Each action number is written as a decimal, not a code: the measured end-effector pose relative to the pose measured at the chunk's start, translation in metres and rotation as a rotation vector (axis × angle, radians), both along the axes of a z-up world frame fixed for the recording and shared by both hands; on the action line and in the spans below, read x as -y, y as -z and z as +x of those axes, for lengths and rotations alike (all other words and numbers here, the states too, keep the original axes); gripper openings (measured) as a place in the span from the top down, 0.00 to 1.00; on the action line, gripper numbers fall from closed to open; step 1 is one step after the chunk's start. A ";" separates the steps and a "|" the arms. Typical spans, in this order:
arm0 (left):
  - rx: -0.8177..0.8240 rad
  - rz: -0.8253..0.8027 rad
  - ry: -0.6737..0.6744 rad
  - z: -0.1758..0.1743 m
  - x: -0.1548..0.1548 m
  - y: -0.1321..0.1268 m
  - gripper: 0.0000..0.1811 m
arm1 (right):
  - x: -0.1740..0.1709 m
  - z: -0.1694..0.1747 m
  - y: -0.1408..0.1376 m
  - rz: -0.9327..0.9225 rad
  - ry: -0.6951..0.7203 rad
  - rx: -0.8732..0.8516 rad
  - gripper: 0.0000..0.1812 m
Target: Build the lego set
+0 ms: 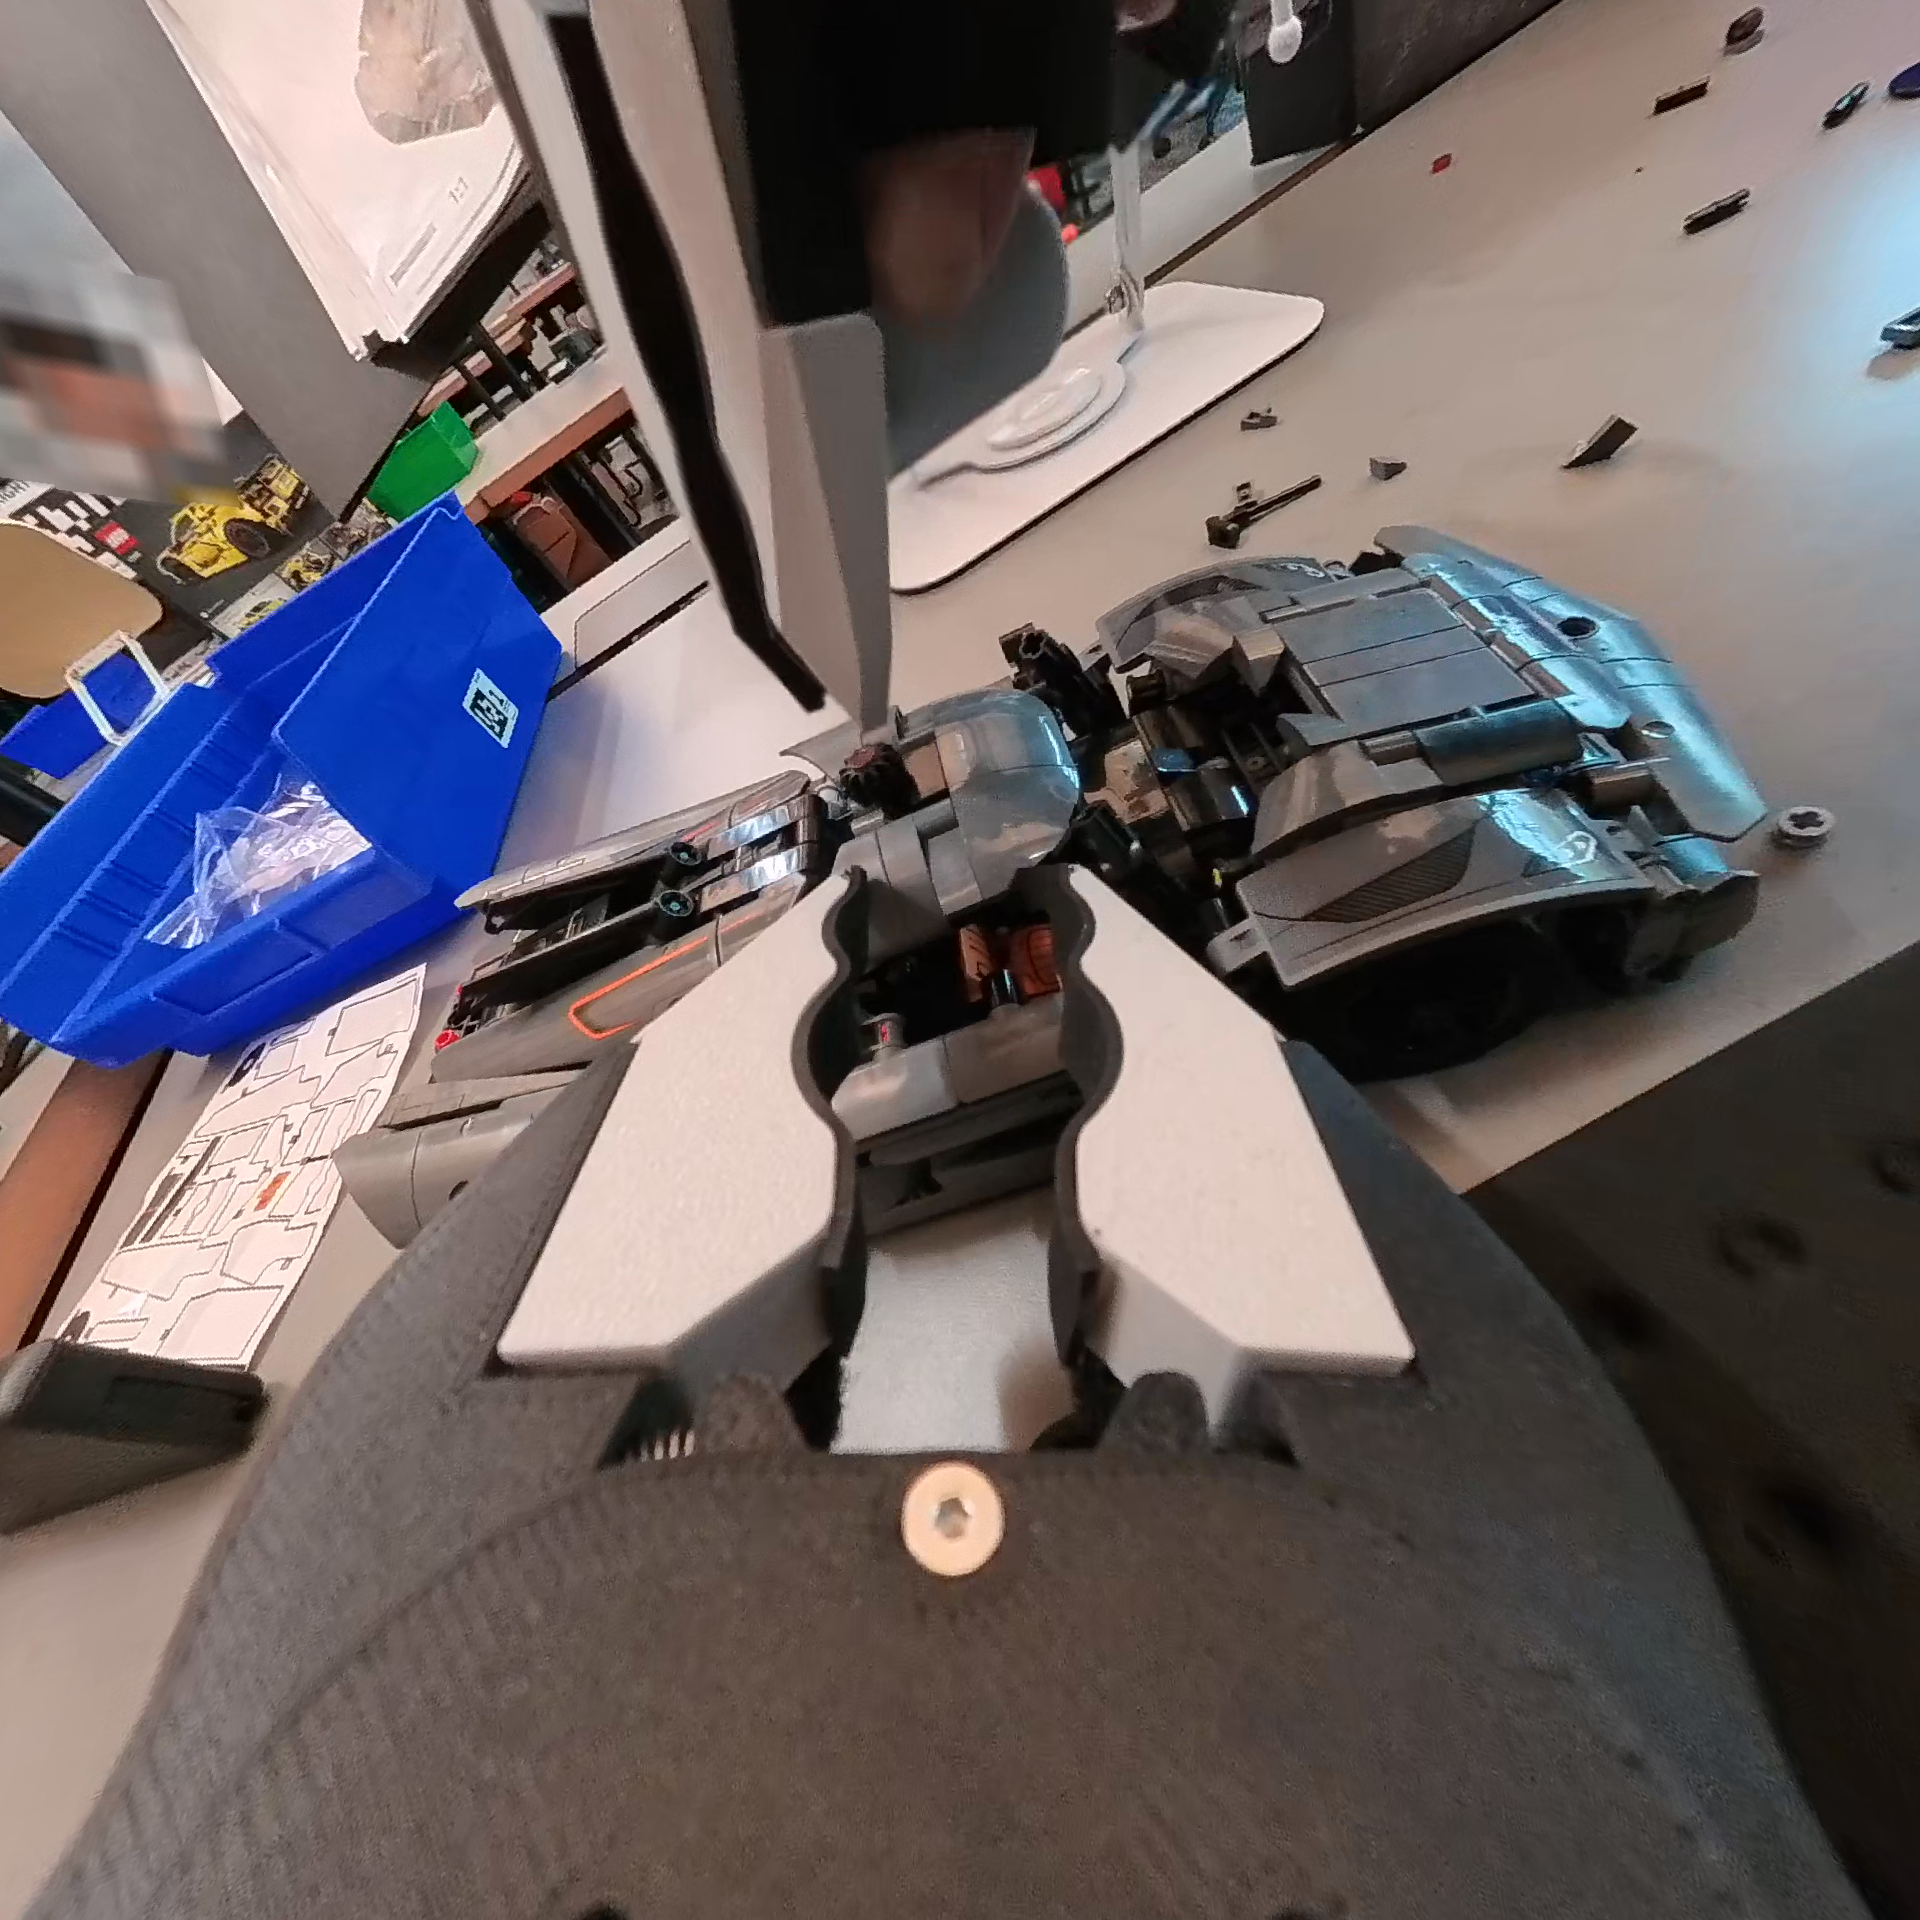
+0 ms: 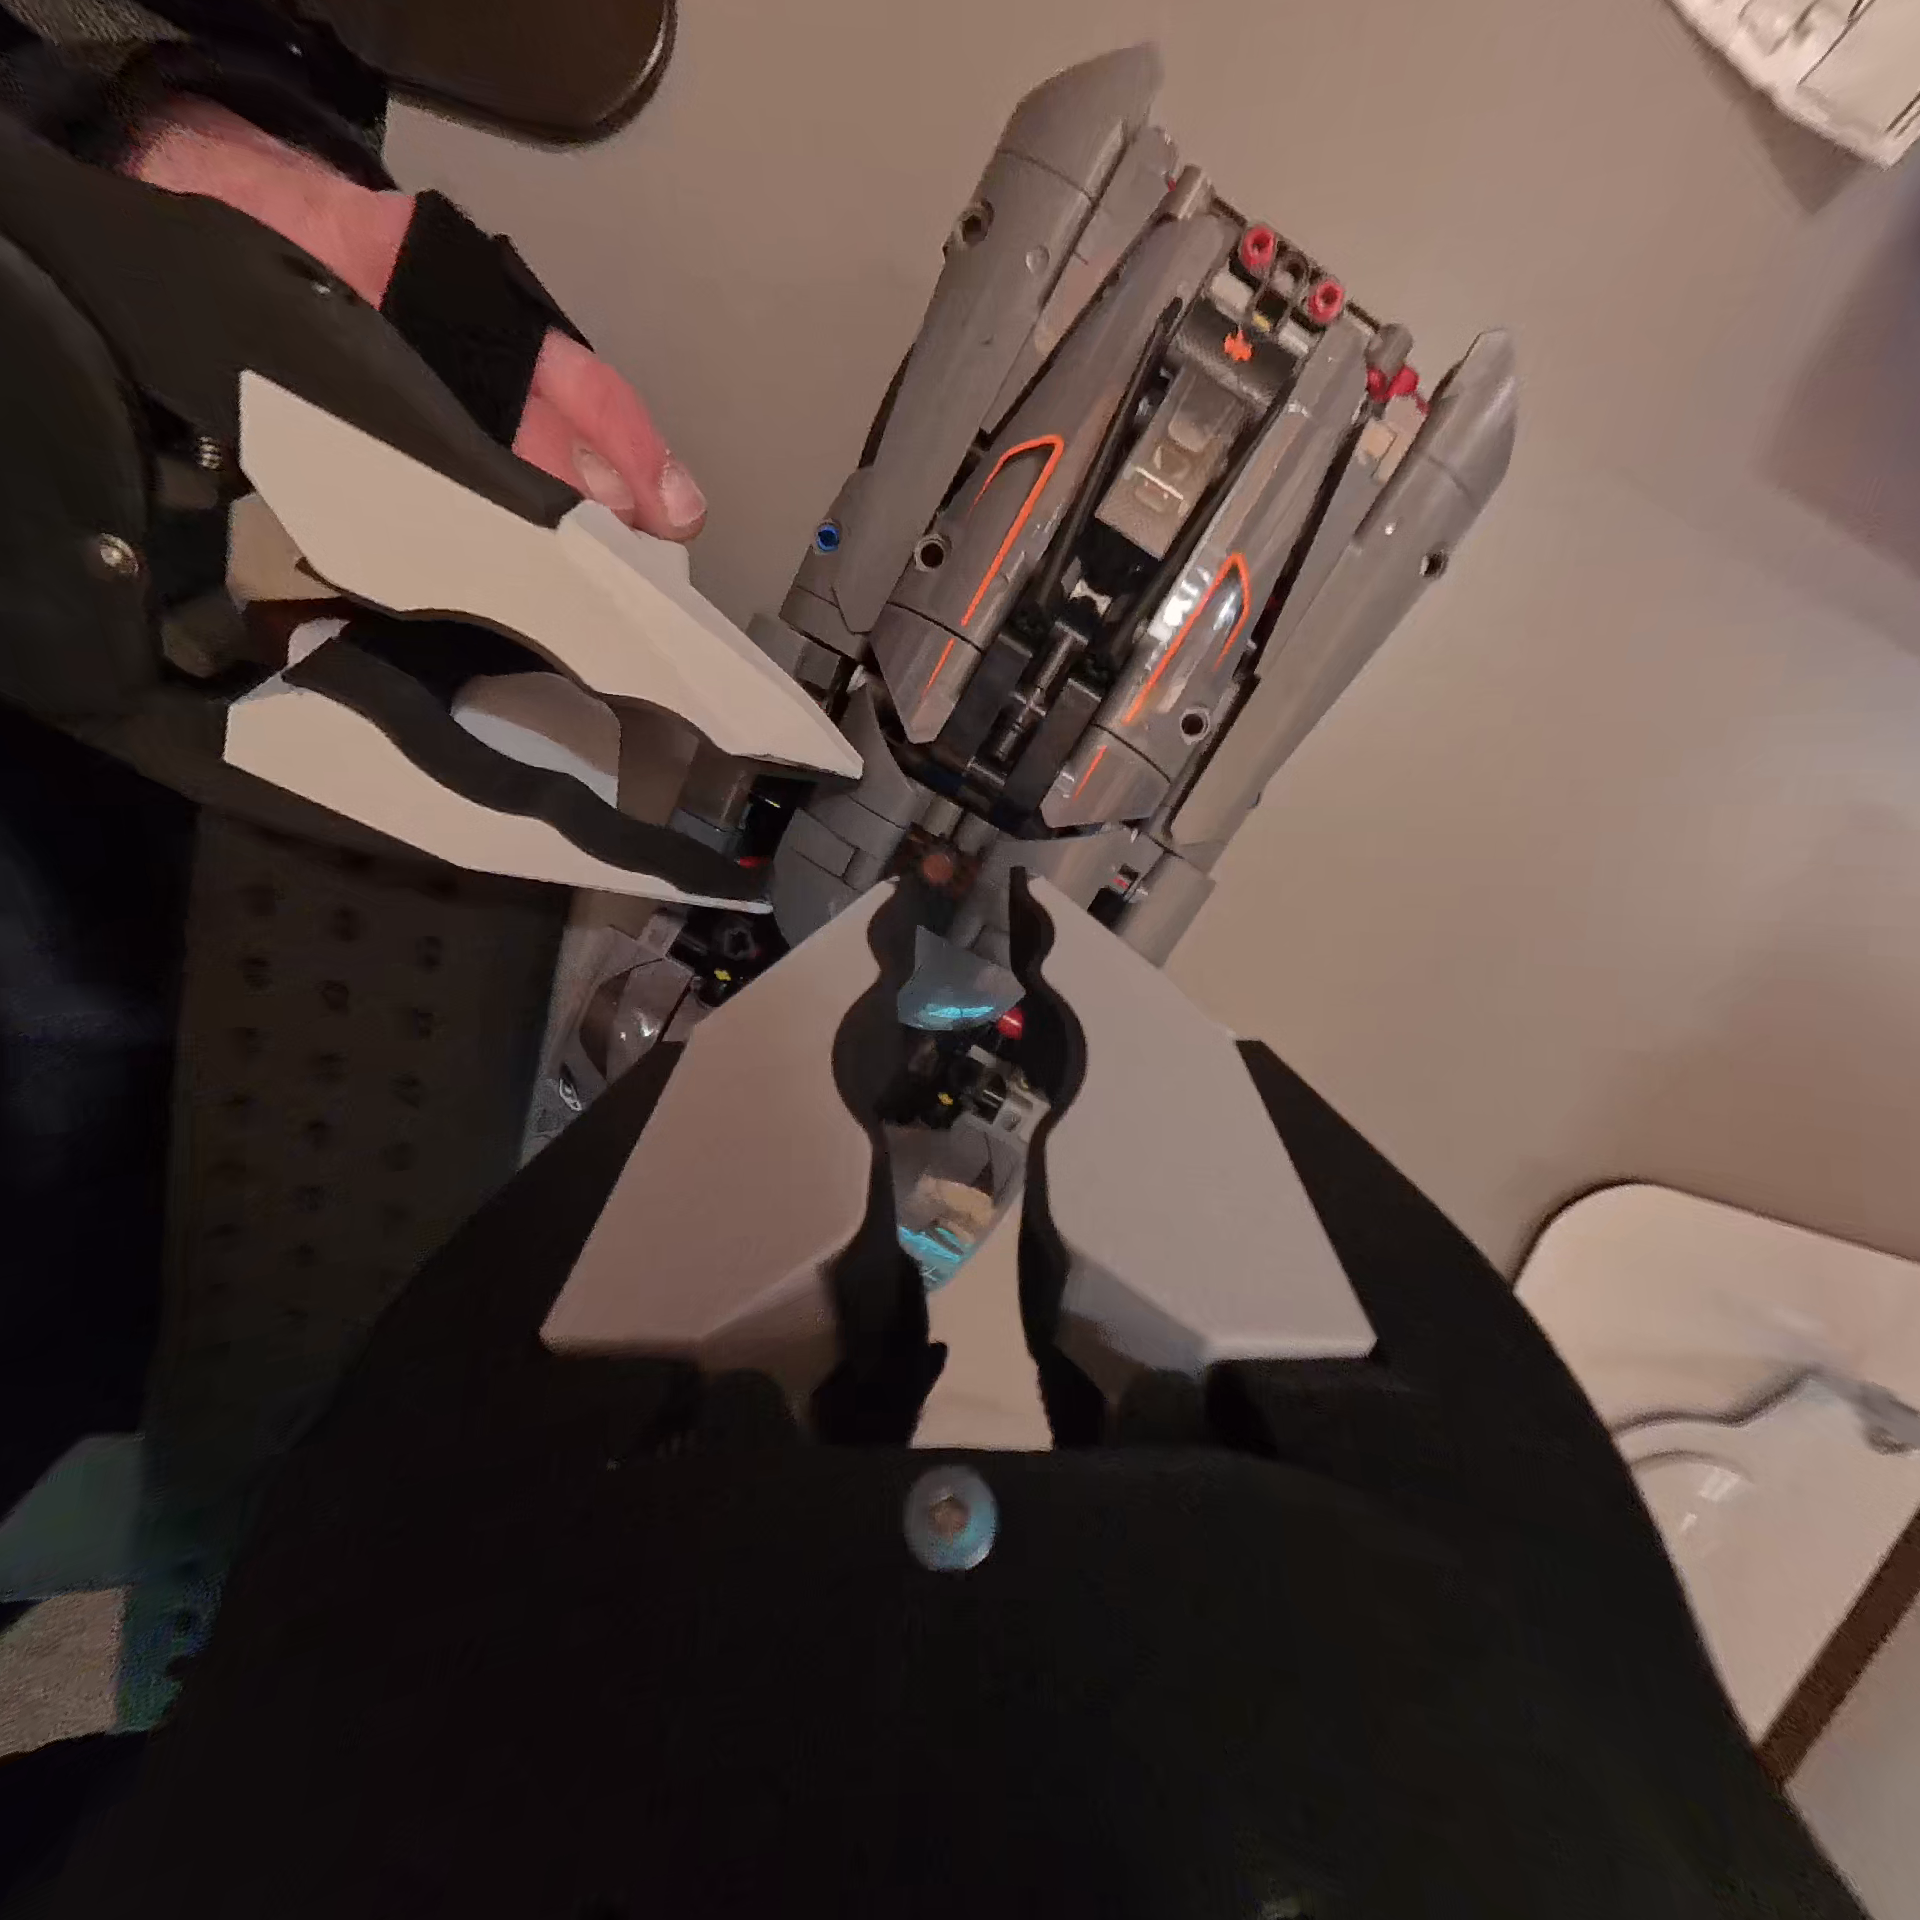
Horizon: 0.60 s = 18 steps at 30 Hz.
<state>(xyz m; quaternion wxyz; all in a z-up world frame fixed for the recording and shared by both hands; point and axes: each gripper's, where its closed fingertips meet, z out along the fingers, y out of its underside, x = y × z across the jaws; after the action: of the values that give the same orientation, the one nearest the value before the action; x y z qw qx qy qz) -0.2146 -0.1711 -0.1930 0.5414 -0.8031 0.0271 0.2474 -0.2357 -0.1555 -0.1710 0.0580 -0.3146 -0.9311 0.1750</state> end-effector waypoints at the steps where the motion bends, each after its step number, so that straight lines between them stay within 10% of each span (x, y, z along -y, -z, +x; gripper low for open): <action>1: -0.001 0.000 0.000 0.000 0.000 0.000 0.82 | 0.002 0.000 -0.001 0.006 -0.021 -0.006 0.91; 18: -0.002 -0.003 0.001 0.000 0.000 0.000 0.82 | 0.007 0.003 0.011 0.062 -0.175 0.036 0.96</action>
<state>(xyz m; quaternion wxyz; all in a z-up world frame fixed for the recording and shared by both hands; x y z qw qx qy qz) -0.2142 -0.1709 -0.1935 0.5402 -0.8037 0.0287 0.2479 -0.2326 -0.1622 -0.1821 0.0352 -0.2331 -0.9609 0.1450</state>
